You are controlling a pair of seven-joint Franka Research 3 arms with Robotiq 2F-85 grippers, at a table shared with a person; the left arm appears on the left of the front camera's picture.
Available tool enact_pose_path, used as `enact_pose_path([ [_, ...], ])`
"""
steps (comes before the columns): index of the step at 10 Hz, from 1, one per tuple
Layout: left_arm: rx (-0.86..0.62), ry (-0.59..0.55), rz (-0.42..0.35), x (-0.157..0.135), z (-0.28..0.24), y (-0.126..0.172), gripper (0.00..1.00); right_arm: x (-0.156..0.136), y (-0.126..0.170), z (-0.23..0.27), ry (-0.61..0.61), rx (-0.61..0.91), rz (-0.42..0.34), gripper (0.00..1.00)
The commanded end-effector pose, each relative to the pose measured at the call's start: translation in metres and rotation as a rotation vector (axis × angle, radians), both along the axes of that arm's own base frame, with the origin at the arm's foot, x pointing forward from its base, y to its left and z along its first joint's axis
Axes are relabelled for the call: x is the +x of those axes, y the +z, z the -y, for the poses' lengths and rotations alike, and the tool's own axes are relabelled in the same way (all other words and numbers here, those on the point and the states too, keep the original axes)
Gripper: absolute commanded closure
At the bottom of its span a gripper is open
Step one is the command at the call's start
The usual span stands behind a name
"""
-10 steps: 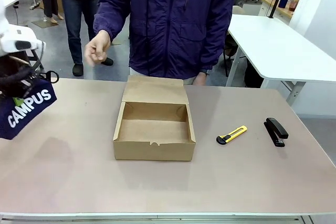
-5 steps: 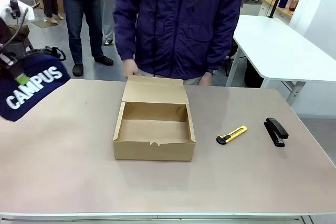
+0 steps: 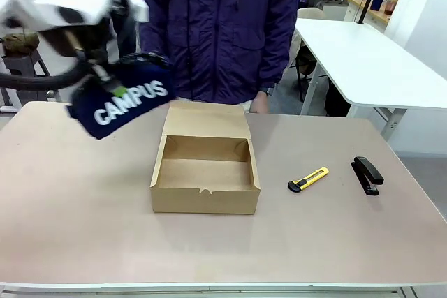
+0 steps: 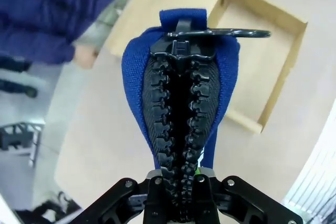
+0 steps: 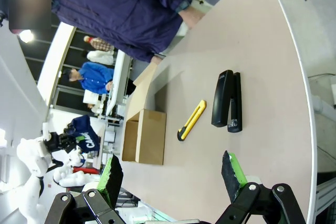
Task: Pack the item into the box.
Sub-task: Pick up the item indicated by the person and place it inside the Mailer Box.
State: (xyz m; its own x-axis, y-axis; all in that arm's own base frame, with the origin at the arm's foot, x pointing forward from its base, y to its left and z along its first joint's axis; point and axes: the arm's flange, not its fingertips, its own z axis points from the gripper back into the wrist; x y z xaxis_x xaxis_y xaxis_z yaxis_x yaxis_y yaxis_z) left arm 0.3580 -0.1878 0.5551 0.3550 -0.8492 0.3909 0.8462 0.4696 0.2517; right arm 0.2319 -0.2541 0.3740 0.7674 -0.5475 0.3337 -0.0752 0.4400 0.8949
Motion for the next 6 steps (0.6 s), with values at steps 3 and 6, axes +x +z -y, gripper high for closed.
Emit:
enact_pose_path([
  [3,0.192,-0.137,0.026,0.014,0.099,-0.021,1.0,0.004,0.001,0.001,-0.006,0.001,0.035,0.0],
  [6,0.241,-0.224,-0.045,0.001,0.126,-0.063,1.0,0.004,0.001,0.001,-0.006,0.001,0.035,0.0],
])
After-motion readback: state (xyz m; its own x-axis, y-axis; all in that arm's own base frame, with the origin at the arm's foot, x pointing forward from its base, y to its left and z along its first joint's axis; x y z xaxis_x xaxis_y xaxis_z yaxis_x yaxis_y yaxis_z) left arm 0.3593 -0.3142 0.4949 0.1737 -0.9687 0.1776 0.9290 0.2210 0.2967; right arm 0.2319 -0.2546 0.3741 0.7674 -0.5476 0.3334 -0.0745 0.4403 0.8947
